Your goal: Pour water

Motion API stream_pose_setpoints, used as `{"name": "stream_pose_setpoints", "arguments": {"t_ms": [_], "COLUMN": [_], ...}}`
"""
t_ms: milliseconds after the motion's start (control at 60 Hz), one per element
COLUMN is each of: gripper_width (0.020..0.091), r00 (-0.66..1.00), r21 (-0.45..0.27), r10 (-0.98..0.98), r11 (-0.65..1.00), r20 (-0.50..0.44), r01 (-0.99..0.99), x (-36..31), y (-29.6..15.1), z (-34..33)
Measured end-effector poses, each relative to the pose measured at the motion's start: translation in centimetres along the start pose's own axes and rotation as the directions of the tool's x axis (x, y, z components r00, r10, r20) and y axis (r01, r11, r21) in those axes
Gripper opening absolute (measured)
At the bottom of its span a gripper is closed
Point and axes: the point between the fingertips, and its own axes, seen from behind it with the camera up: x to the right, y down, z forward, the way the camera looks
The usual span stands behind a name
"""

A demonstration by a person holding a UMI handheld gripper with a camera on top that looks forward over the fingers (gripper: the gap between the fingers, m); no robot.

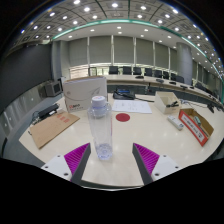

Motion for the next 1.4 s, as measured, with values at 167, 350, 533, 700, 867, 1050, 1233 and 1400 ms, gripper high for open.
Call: {"name": "stream_pose_setpoints", "arguments": {"t_ms": [167,350,533,700,867,1050,1233,1400], "gripper_width": [0.0860,0.0641,0.0462,0.0367,0.0365,0.0367,0.0367,0.0366], "r00": [0.999,0.993,0.994,0.983,0.963,0.891,0.704,0.348], "r21": [0.055,0.108,0.172,0.164,0.122,0.085,-0.014,-0.205], "r10": [0.034,0.048,0.046,0.006,-0.076,-0.238,-0.485,-0.750], "r11": [0.998,0.993,0.985,0.986,0.986,0.953,0.829,0.534], "r20": [-0.032,-0.107,-0.104,-0.186,-0.259,-0.386,-0.519,-0.563], "r01": [-0.032,-0.036,-0.027,0.025,0.110,0.291,0.560,0.820], "x": [-2.9,-2.3,-2.3,-0.9,1.3,4.4,7.2,7.8], "y": [-1.0,-1.1,-1.7,-2.5,-5.5,-12.4,-20.4,-25.1], "z": [6.0,10.6,11.7,11.2,10.8,11.7,15.2,20.3]}}
